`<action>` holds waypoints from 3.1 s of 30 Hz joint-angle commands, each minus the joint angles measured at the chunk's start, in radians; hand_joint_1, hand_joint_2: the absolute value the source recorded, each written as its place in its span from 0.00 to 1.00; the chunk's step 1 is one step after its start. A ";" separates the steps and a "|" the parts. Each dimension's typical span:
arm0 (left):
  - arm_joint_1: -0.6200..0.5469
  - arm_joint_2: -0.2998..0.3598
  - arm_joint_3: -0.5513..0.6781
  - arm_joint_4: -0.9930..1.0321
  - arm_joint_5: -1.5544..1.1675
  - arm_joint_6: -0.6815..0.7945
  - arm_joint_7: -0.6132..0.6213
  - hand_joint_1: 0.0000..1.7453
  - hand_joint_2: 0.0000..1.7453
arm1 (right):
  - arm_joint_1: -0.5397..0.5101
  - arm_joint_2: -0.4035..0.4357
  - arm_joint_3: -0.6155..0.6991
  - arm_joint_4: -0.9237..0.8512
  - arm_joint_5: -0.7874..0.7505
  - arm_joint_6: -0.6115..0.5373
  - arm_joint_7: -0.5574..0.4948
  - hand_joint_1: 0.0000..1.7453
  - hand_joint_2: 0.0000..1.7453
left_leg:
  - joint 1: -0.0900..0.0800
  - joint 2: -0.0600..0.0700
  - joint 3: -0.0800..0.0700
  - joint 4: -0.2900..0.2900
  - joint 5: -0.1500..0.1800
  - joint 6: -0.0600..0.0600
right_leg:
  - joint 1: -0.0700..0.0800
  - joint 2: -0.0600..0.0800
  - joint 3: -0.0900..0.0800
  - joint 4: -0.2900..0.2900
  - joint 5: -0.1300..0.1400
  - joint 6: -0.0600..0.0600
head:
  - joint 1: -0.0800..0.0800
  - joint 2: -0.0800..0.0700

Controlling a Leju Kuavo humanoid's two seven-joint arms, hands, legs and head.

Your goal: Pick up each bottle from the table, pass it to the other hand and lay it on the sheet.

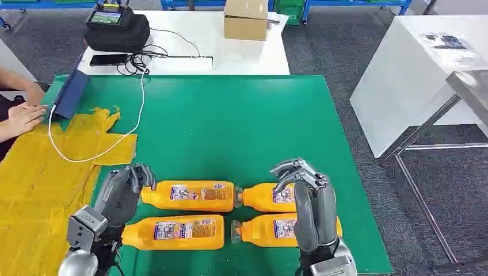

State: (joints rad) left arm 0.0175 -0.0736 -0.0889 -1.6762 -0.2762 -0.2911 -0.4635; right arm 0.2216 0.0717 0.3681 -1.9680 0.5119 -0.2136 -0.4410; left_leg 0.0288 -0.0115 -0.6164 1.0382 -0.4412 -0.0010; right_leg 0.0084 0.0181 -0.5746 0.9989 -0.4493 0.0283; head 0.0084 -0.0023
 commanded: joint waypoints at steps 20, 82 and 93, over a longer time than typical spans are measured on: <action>-0.059 -0.168 0.001 0.072 0.248 0.183 -0.043 0.00 0.00 | -0.055 0.032 -0.152 0.212 -0.119 0.138 0.069 0.00 0.00 | -0.002 0.000 0.004 -0.004 0.001 0.002 | -0.001 -0.002 0.004 -0.004 0.001 0.001 | 0.000 0.000; -0.220 -0.161 -0.010 0.211 0.043 0.416 -0.061 0.00 0.00 | -0.654 -0.041 0.739 0.947 0.243 0.365 0.492 0.00 1.00 | 0.000 0.002 0.001 -0.006 0.006 -0.001 | 0.002 0.000 -0.001 -0.001 0.003 -0.002 | 0.000 0.000; -0.339 -0.049 0.186 0.386 -0.198 0.653 -0.082 0.00 0.00 | -0.683 -0.095 0.804 0.971 0.237 0.405 0.507 0.00 1.00 | 0.000 0.002 0.004 -0.008 0.007 -0.002 | 0.001 0.000 0.002 -0.002 0.004 -0.002 | 0.000 0.000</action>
State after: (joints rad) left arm -0.2377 -0.2052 -0.0377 -1.4797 -0.4806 0.3959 -0.5283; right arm -0.4107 0.0210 1.0884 -1.0815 0.7504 0.1812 0.0546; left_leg 0.0307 -0.0116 -0.6178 1.0344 -0.4352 -0.0051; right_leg 0.0114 0.0185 -0.5765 0.9998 -0.4462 0.0248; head 0.0084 -0.0023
